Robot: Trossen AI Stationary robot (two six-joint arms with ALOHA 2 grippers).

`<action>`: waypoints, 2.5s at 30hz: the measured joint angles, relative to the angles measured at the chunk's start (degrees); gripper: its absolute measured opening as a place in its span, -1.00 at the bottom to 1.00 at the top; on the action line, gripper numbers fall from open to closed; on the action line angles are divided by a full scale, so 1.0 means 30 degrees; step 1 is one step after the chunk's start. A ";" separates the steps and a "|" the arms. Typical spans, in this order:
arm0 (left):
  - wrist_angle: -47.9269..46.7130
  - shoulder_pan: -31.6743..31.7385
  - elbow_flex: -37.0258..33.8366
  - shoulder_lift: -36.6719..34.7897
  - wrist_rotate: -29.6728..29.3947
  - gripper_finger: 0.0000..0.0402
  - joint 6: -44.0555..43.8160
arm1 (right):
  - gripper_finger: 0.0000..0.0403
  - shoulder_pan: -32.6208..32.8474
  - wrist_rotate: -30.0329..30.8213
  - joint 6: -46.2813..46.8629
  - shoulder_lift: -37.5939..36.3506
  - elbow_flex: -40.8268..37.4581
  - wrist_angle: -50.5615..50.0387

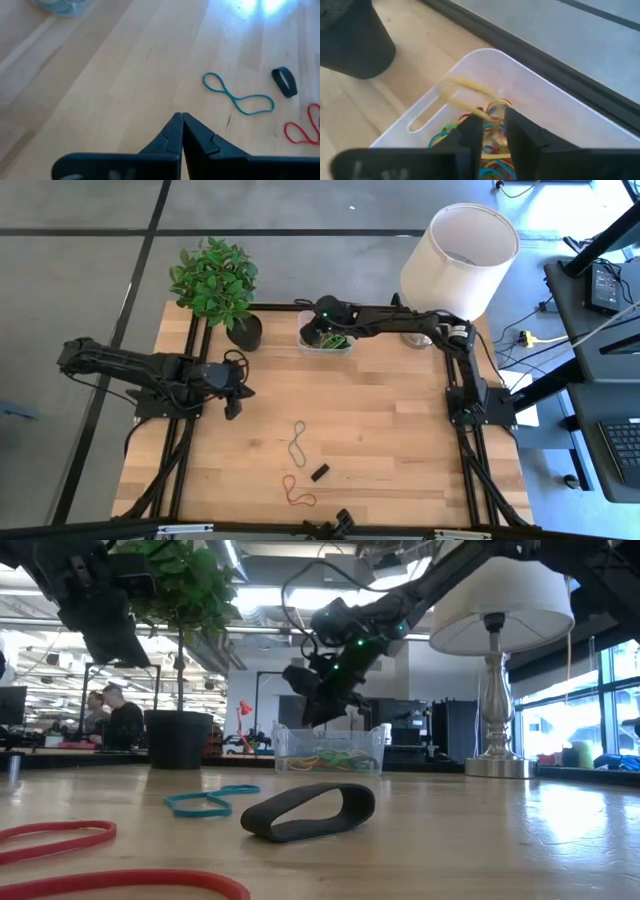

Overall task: Pick and place rubber bands into bin
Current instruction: Put the yellow rubber band into the transparent bin, then put the blue rubber band into the transparent bin

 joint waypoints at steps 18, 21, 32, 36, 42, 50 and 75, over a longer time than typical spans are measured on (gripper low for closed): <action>-0.0059 0.0007 0.0002 0.0124 -0.1758 -1.00 0.1999 | 0.15 0.0030 -0.0424 0.1017 -0.3256 0.0000 -0.4128; 0.0142 0.0007 0.0002 0.0124 -0.1669 -0.99 0.2952 | 0.04 0.0556 -0.0357 0.0653 -0.4499 -0.0002 -0.6091; 0.1134 -0.1346 0.1459 0.2769 -0.1838 -0.99 0.3011 | -0.82 0.5432 0.0033 -0.0991 -0.9576 -0.4902 -0.6521; 0.0910 -0.2502 0.3155 0.5749 -0.2848 -1.00 0.2547 | -0.96 0.7552 0.0122 0.0672 -1.2081 -0.8562 -0.4348; -0.0322 -0.3733 0.6830 1.1072 -0.3287 -0.99 0.1838 | -0.95 1.0543 0.0155 0.4225 -1.5180 -1.2665 -0.3740; -0.4435 -0.4387 1.2653 1.6774 -0.3426 -0.97 0.0477 | -0.97 1.4619 0.0214 0.7233 -1.6796 -1.5204 -0.3946; -0.4247 -0.4341 1.5469 2.4589 -0.2739 0.02 -1.0672 | -0.97 2.0219 0.2079 0.9470 -1.6808 -1.5759 -0.4765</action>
